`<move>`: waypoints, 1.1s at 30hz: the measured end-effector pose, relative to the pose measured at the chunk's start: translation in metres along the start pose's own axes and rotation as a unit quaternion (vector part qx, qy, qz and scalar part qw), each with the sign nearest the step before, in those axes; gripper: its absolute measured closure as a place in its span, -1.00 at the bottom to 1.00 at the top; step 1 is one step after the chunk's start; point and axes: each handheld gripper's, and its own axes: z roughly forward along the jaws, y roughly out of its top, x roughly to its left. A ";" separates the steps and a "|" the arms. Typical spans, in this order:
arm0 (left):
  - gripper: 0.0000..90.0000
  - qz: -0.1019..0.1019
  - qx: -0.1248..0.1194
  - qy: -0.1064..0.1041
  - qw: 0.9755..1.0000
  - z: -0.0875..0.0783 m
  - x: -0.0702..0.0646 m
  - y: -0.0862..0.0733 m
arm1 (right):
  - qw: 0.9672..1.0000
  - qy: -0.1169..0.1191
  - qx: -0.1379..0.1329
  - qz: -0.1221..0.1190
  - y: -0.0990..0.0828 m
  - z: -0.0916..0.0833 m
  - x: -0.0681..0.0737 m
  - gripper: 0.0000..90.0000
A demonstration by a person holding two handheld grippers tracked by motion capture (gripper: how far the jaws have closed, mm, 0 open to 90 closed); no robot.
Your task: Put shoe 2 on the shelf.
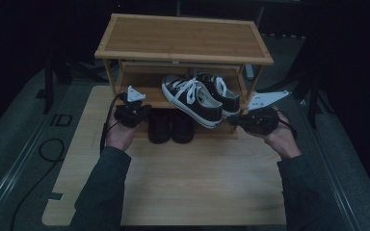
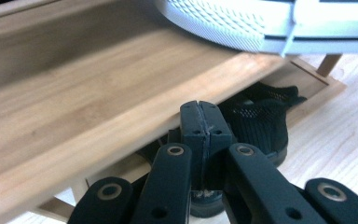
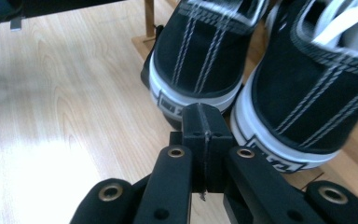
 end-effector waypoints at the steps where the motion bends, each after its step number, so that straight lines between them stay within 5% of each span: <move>1: 1.00 0.000 0.000 0.000 1.000 0.000 0.000 0.000 | 1.000 0.000 0.000 0.000 0.000 0.000 0.000 1.00; 11: 1.00 -0.005 -0.008 0.016 1.000 0.004 0.008 0.014 | 1.000 0.014 0.019 -0.010 -0.003 0.018 0.006 1.00; 23: 1.00 -0.009 0.011 0.031 0.999 0.016 0.018 0.021 | 0.999 0.021 0.026 -0.018 0.000 0.025 0.010 1.00; 33: 1.00 -0.018 0.010 0.030 0.999 0.024 0.023 0.021 | 0.998 0.041 0.021 -0.041 0.014 0.035 0.022 1.00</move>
